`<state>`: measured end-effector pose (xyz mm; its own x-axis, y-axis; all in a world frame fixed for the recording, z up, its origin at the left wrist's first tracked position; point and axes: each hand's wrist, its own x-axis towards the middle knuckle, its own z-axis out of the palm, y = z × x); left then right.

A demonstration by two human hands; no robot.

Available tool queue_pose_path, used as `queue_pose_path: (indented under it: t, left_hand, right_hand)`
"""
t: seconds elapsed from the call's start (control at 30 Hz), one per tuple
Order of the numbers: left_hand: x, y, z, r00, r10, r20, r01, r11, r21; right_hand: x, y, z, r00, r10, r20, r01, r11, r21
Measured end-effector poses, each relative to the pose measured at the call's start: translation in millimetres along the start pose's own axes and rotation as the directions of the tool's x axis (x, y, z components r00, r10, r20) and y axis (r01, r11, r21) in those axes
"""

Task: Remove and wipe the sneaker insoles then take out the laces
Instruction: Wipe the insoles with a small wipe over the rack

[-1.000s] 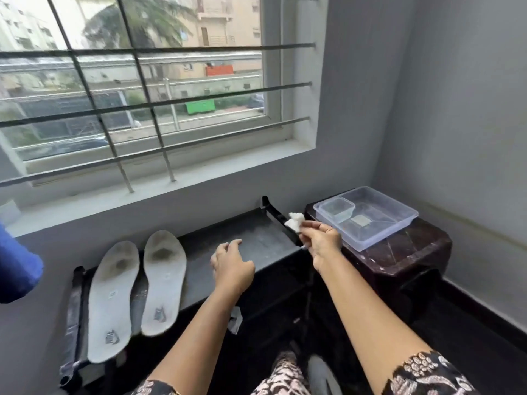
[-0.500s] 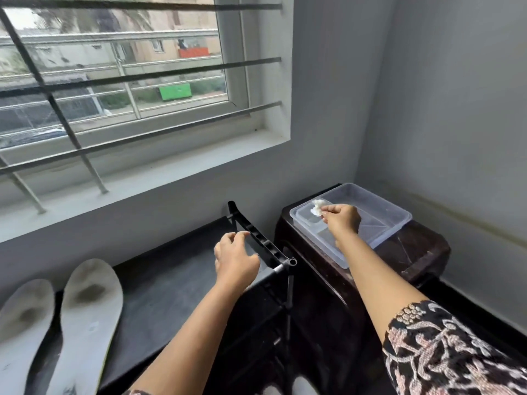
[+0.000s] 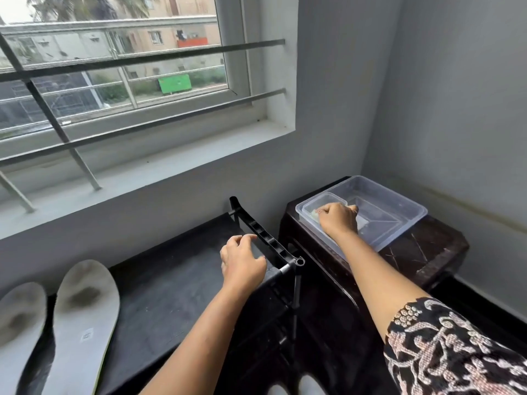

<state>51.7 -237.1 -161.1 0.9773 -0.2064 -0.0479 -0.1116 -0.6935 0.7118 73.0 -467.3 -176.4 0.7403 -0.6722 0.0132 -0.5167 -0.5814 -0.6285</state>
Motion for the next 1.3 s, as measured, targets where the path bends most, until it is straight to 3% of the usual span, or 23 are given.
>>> queue_pose_path:
  t: [0.1, 0.23, 0.4, 0.53, 0.63, 0.8, 0.97, 1.13, 1.3]
  left_hand:
    - [-10.1, 0.3, -2.3, 1.0, 0.017, -0.001, -0.017, 1.0, 0.003]
    - [-30.0, -4.2, -7.3, 0.997, 0.07, -0.026, -0.071, 0.997, -0.024]
    - [-63.8, -21.8, -0.9, 0.977, 0.188, -0.097, -0.192, 0.981, -0.038]
    - [-86.6, -39.0, 15.3, 0.953, 0.294, -0.07, -0.296, 0.955, -0.013]
    - [-96.0, -57.0, 31.8, 0.963, 0.267, 0.023, -0.266, 0.964, -0.027]
    - [-95.4, -106.5, 60.9, 0.961, 0.13, 0.244, -0.133, 0.991, -0.005]
    - [-89.2, -165.7, 82.4, 0.905, -0.021, 0.425, -0.006, 0.998, 0.061]
    - [-91.4, -205.1, 72.0, 0.863, -0.157, 0.48, 0.108, 0.986, 0.128]
    - [-106.8, -195.7, 28.5, 0.818, -0.279, 0.503, 0.209, 0.959, 0.193]
  right_hand:
    - [-15.1, -4.6, -8.7, 0.975, -0.074, -0.209, 0.092, 0.993, 0.078]
    - [-56.4, -10.0, -15.8, 0.878, -0.069, -0.473, 0.187, 0.96, 0.206]
    - [-118.0, -1.4, 0.6, 0.857, -0.073, -0.511, 0.253, 0.922, 0.293]
    - [-155.3, 19.2, 21.4, 0.879, -0.124, -0.46, 0.286, 0.909, 0.303]
    - [-179.6, 42.5, 41.0, 0.911, -0.157, -0.382, 0.267, 0.929, 0.255]
    - [-213.7, 89.5, 82.9, 0.962, -0.179, -0.206, 0.214, 0.964, 0.158]
    - [-233.5, 123.8, 124.0, 0.989, -0.133, -0.061, 0.133, 0.991, 0.01]
    - [-247.3, 126.0, 146.9, 0.991, -0.089, 0.1, 0.103, 0.983, -0.149]
    - [-262.9, 75.8, 129.8, 0.97, -0.064, 0.234, 0.117, 0.968, -0.224]
